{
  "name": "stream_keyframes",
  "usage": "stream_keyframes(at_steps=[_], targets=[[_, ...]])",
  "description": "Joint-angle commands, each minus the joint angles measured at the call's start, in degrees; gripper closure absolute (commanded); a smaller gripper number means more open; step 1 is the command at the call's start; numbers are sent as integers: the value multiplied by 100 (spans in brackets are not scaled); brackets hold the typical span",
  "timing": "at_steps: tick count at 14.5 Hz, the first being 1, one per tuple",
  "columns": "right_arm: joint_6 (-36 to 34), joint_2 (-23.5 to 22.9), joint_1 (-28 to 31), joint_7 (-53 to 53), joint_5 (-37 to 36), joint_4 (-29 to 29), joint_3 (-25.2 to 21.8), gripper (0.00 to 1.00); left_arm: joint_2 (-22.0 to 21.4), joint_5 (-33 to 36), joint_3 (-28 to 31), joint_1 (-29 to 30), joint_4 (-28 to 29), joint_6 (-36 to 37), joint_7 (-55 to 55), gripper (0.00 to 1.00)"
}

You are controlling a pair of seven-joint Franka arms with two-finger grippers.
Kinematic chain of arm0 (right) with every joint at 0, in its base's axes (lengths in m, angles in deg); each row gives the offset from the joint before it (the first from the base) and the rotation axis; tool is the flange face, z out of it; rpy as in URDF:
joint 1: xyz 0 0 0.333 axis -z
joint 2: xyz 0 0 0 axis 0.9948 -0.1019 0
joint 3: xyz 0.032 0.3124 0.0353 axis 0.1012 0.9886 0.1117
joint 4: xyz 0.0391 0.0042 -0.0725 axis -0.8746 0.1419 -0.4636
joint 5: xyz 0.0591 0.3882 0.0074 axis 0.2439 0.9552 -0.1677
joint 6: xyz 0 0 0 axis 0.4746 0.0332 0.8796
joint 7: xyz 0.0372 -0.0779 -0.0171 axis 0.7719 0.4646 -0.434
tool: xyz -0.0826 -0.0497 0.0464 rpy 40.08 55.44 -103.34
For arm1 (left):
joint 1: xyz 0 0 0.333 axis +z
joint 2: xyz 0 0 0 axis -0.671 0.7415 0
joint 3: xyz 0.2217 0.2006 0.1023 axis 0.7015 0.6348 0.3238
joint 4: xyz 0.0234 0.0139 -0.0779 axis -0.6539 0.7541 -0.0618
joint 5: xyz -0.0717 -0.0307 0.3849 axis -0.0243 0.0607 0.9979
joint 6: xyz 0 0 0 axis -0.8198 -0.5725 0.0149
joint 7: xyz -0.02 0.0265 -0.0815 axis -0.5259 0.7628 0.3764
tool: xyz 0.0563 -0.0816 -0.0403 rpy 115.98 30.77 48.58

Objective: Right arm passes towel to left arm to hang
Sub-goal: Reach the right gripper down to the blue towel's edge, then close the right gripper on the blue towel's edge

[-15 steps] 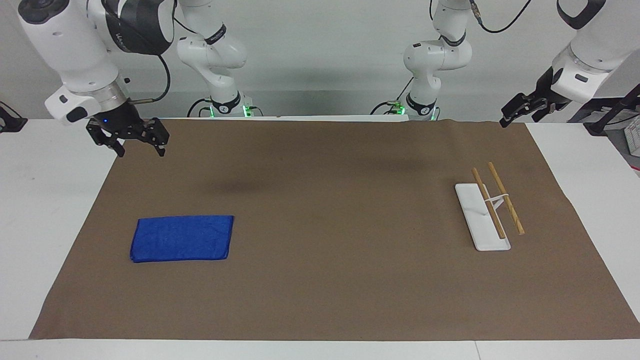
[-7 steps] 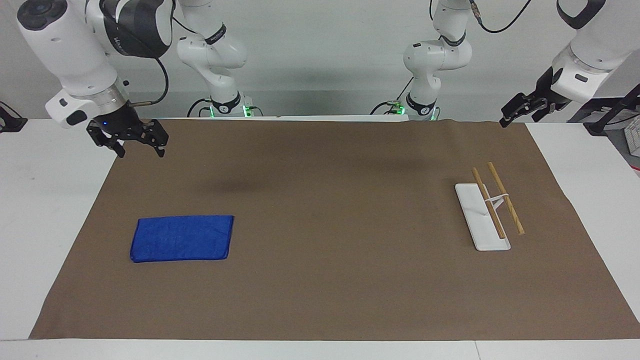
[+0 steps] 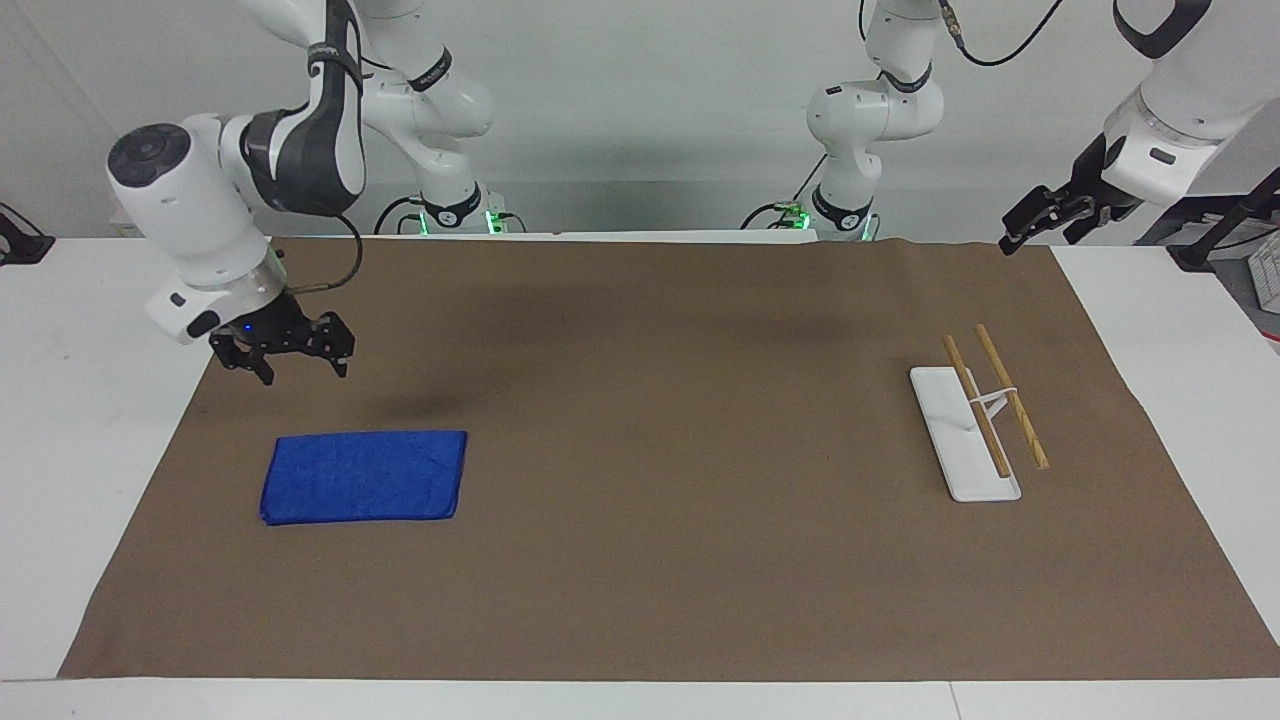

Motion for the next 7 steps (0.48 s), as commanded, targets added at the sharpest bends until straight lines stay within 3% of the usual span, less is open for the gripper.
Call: stream_keyframes(at_steps=[1, 7], targets=[[853, -309, 96, 331, 109, 371, 32, 0, -154, -46, 48, -19, 155, 21, -48, 0], [1813, -1065, 254, 1079, 109, 531, 23, 1, -154, -46, 48, -19, 155, 21, -48, 0]])
